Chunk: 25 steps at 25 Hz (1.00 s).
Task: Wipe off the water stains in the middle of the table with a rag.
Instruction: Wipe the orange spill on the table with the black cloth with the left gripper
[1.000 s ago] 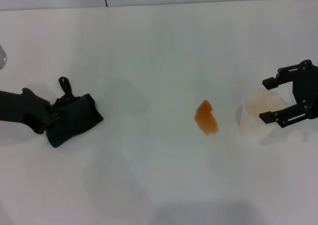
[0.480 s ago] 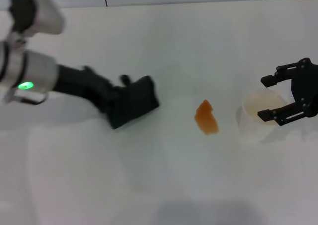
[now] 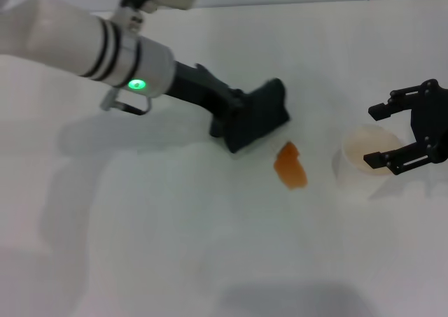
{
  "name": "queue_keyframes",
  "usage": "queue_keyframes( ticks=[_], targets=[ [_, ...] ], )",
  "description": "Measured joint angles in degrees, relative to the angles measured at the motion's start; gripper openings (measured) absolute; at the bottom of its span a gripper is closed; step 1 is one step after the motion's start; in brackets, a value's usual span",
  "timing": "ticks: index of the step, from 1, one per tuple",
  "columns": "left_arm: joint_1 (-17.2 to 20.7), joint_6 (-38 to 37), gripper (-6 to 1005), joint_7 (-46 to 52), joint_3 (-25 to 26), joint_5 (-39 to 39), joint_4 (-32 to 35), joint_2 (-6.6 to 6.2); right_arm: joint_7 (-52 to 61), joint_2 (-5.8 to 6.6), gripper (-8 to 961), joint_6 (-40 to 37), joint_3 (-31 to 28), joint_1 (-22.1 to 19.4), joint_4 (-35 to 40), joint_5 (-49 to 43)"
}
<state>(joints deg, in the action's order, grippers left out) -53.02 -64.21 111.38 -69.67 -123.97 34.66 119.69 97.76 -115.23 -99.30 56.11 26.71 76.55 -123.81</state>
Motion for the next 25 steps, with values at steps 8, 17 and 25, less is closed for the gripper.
queue_keyframes(
  ticks=[8,17,25],
  targets=[
    [-2.32,3.65,68,2.84,-12.27,7.20,-3.29,0.10,-0.12,0.01,815,0.02,0.11,-0.27,0.08,0.07],
    [-2.43,3.21,69,5.43,-23.13,12.51,-3.84,0.13,-0.21,0.01,814,-0.28,0.32,-0.34,0.31,0.17],
    [-2.11,-0.10,69,6.16,-28.85,16.16,-1.87,0.18,-0.14,-0.08,813,-0.57,0.48,-0.37,0.36,0.26]
  ],
)
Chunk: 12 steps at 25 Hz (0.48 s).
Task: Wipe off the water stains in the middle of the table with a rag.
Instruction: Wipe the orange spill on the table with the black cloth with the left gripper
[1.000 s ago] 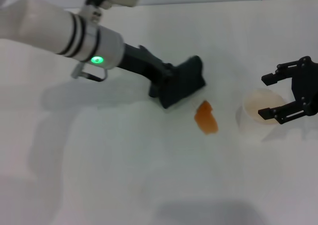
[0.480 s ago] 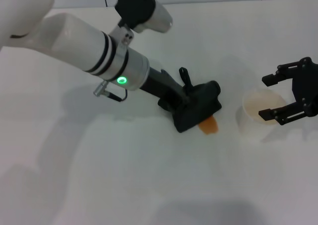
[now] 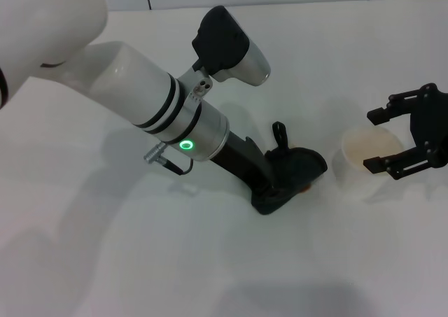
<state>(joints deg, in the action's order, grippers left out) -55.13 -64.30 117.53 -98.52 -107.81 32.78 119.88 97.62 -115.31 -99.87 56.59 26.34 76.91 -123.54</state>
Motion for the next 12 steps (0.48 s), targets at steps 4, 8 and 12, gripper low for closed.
queue_keyframes(
  ticks=[4,8,12],
  targets=[
    [0.21,-0.33,69,0.89,0.30,-0.18,0.26,-0.11,0.08,0.00,813,-0.02,0.01,0.00,-0.07,0.10],
    [0.21,2.63,69,2.09,0.58,-1.50,-1.60,-0.51,0.10,0.00,813,0.27,0.62,0.01,-0.20,1.08],
    [0.21,6.81,69,5.97,1.69,-6.72,-1.89,-0.58,0.19,0.00,813,0.40,1.11,0.03,-0.24,1.34]
  ],
)
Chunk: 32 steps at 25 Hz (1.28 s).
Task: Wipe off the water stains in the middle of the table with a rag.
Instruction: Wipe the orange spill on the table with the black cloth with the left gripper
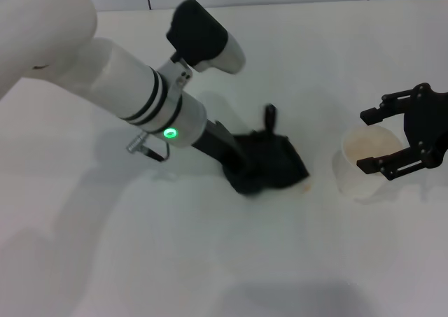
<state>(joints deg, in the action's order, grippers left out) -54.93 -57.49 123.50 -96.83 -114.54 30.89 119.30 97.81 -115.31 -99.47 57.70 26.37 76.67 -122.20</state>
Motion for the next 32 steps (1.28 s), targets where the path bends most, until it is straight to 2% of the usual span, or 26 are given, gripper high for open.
queue_keyframes(
  ticks=[4,9,14,21,27,32],
  targets=[
    [0.29,2.76,69,2.71,3.39,-4.84,0.50,0.01,0.16,0.00,813,0.08,0.05,0.01,-0.03,-0.02],
    [1.67,3.08,68,2.20,6.82,-6.19,2.24,-0.07,0.17,0.01,813,0.82,0.44,0.25,-0.39,-0.16],
    [2.06,0.62,68,0.25,6.22,-5.05,4.64,0.32,0.16,0.01,813,0.96,0.49,0.58,-0.83,-0.25],
    [2.28,-6.74,68,-7.01,5.18,3.26,5.10,0.42,0.08,0.07,813,1.30,0.48,0.63,-0.83,-0.28],
    [2.71,-7.45,68,-7.06,-0.42,6.64,5.21,0.49,0.14,0.16,813,1.11,0.43,0.57,-0.40,-0.05],
    [3.12,-7.14,68,-6.51,-0.78,6.89,5.60,0.49,0.22,0.18,813,0.85,0.28,0.10,-0.06,0.00]
  ],
)
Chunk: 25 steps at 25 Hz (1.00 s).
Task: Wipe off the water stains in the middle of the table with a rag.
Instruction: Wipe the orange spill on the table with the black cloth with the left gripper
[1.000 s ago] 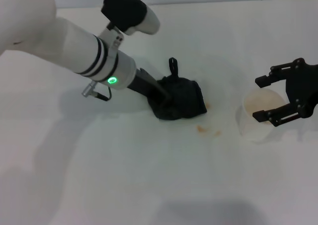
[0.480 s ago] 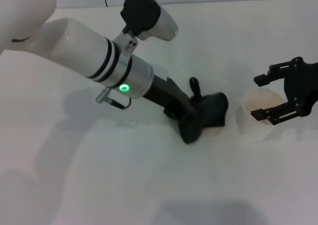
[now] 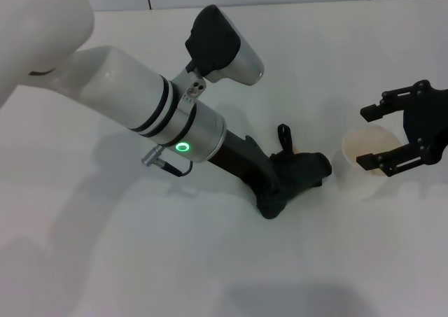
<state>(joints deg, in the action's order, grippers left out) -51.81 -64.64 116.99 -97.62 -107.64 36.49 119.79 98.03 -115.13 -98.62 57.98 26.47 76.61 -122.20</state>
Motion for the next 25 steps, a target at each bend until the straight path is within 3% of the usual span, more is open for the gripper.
queue_keyframes(
  ticks=[4,11,15,21,25],
  targets=[
    [0.29,2.38,68,2.11,0.44,-1.46,-0.09,-0.40,0.03,-0.04,813,-0.26,-0.09,-0.37,0.02,0.04],
    [0.57,7.85,68,7.54,7.79,-11.99,0.17,-0.41,0.02,-0.07,813,-0.49,0.18,-0.74,0.04,0.04],
    [0.65,12.31,68,10.61,8.30,-14.94,0.06,-0.55,-0.13,-0.01,813,-0.57,0.29,-0.89,0.04,0.04],
    [0.49,11.73,68,9.67,7.89,-14.77,0.19,-0.30,-0.24,0.00,813,-0.61,0.46,-0.90,0.03,0.04],
    [-0.02,6.54,68,4.86,4.35,-8.96,0.82,-0.13,-0.27,0.00,813,-0.62,0.47,-0.82,0.01,0.04]
  ],
)
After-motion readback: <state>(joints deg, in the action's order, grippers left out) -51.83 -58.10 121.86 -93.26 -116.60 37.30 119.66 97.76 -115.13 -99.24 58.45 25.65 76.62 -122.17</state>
